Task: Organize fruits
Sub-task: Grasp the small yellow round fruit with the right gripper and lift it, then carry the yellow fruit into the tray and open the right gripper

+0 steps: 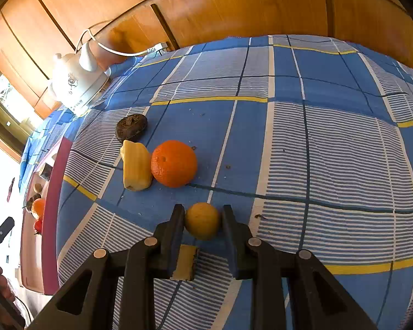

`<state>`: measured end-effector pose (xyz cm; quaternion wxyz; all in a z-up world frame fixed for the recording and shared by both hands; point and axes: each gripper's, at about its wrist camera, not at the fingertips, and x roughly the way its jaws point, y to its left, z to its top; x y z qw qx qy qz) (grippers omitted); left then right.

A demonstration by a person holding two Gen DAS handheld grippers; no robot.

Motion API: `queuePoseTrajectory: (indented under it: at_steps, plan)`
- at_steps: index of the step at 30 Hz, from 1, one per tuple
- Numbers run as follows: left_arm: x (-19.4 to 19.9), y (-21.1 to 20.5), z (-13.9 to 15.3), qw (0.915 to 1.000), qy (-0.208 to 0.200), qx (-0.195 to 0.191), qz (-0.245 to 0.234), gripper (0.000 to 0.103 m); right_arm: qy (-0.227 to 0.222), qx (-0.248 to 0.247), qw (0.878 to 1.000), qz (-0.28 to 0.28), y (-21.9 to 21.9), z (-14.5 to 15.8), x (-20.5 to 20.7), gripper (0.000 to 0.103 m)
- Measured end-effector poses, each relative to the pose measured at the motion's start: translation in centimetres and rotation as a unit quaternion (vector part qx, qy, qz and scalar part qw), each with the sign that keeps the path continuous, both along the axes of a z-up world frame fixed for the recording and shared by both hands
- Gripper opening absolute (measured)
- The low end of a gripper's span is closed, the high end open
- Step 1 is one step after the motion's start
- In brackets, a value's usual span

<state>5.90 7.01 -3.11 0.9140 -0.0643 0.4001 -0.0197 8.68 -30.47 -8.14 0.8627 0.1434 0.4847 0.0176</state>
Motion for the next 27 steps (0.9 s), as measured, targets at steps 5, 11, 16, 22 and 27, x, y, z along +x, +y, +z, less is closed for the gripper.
queuePoseTrajectory:
  at_steps: [5, 11, 16, 22, 27]
  plan:
    - [-0.1, -0.2, -0.2, 1.0, 0.004, 0.0, -0.003, 0.068, 0.002, -0.001, 1.0, -0.006, 0.2, 0.1, 0.0, 0.026]
    - [-0.4, -0.6, 0.0, 0.9997, -0.008, 0.022, 0.0, 0.068, -0.002, -0.001, 1.0, -0.019, 0.1, 0.8, 0.1, 0.026]
    - [-0.6, -0.5, 0.5, 0.9988, -0.026, 0.04, 0.008, 0.075, -0.033, 0.003, 0.999, -0.02, 0.5, 2.9, -0.3, 0.026]
    - [-0.9, -0.2, 1.2, 0.9977, -0.042, 0.05, 0.019, 0.079, -0.072, 0.01, 0.996, 0.053, 4.6, 5.8, -0.7, 0.026]
    - [-1.3, 0.4, 1.8, 0.9966, -0.057, 0.049, 0.033, 0.084, -0.073, 0.023, 0.983, 0.164, 11.0, 6.3, -1.4, 0.026]
